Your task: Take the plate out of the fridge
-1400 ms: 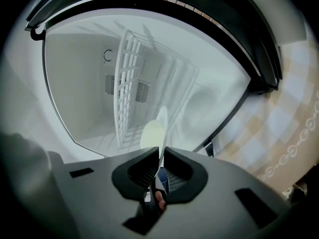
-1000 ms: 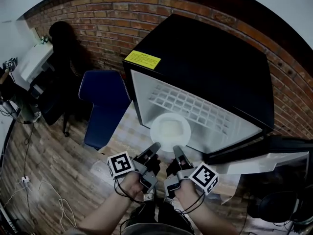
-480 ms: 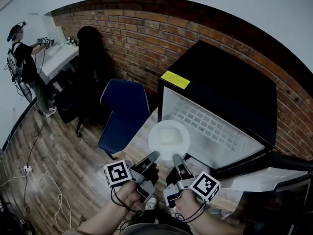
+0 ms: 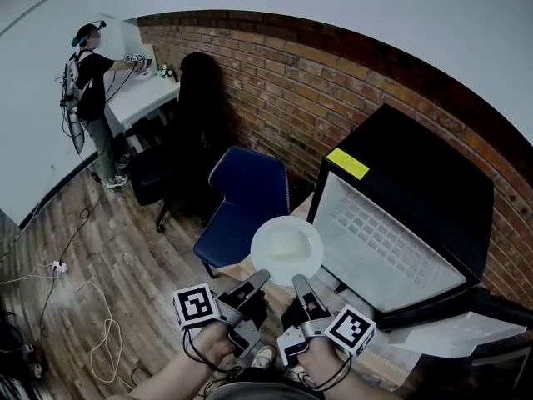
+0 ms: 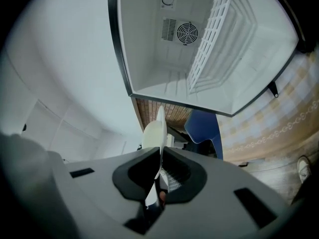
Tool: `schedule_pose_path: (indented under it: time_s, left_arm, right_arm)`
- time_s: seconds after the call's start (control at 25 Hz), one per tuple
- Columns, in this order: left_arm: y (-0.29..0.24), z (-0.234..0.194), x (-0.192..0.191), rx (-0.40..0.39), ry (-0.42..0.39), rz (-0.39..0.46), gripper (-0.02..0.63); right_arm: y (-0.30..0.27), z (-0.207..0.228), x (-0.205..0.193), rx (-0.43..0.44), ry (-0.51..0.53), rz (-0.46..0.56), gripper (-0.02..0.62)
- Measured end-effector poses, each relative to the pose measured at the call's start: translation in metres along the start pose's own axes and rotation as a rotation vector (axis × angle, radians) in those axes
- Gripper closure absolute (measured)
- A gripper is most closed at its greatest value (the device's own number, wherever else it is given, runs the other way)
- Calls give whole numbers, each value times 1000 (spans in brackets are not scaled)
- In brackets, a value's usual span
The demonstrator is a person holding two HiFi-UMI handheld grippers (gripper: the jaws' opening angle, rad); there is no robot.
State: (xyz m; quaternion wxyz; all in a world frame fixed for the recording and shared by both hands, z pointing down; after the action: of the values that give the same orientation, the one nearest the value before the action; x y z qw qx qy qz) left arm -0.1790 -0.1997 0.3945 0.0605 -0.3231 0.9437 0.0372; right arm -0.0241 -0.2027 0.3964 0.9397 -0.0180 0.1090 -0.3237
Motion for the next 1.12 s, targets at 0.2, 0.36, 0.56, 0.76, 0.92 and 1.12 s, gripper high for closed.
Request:
schedule_pose_path:
  time_s: [0.2,0.36,0.56,0.76,0.92,1.12]
  left_arm:
    - [25,8,8,-8,-7,51,584]
    - [45,14,13,2,-25,85,584]
    - [60,4,16,24,-31,113,584]
    - [70,-12,10,50,8,128,584]
    - [74,-23,5,59,29,130,584]
    - [76,-34,2,62,33,127,584]
  right_arm:
    - [-7,-12,-18,36,-8,-61,560]
    - [-12,-17,-29,66,59,-109,560]
    - [-17,-12,-42,58,55,-159,560]
    - [-15,4,-50,2,39,-194,560]
    - [-13,13,-57,-20,6,-208,560]
    - [-13,22,-64,-24,-36,-223,560]
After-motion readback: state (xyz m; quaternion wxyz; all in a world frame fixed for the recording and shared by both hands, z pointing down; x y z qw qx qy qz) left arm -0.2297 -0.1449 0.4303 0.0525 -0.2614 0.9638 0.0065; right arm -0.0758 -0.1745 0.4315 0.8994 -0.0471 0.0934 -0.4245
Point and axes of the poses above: the fingertips, and each gripper's own axes: y backward along the fingers, z to its right, x out of its top, the point moved 6 cm from there along y, backward along the fingers, and after that the axes turned 2 degrees about -x, right-handed, at the moved point
